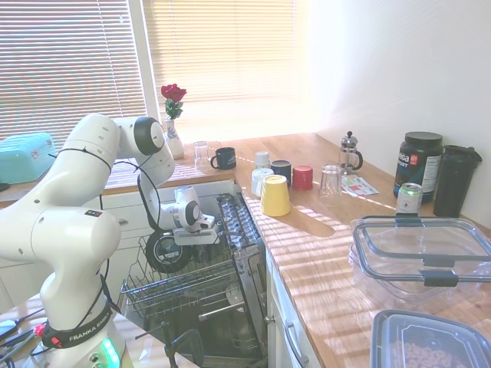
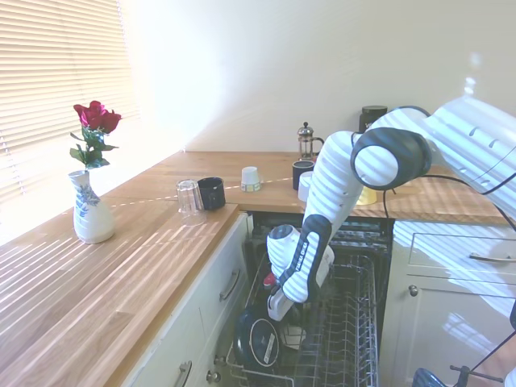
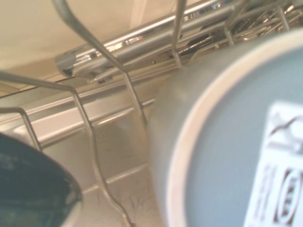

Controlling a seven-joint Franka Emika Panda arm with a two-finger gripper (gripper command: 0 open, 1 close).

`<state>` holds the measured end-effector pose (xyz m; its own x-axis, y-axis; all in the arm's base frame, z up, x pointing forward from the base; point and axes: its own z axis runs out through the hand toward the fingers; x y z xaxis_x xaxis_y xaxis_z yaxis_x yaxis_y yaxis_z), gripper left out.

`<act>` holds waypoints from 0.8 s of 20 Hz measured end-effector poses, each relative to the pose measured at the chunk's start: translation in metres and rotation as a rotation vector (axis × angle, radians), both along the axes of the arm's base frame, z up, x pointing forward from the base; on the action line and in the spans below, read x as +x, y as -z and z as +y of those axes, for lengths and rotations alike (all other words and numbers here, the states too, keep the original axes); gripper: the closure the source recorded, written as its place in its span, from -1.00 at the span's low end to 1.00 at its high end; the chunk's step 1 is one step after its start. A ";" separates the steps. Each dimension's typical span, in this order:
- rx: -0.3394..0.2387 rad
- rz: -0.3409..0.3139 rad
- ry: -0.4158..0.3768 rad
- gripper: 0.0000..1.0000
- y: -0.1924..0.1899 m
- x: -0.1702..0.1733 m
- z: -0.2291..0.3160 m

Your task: Unload the mug from the dish rack

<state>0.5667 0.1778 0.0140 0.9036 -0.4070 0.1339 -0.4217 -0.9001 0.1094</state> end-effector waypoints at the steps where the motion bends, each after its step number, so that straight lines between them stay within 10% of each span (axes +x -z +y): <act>1: 0.001 -0.001 0.005 1.00 0.000 0.001 -0.001; 16: -0.021 0.009 0.039 1.00 -0.007 0.008 -0.002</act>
<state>0.5746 0.1755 0.0205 0.8882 -0.4393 0.1345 -0.4555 -0.8803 0.1324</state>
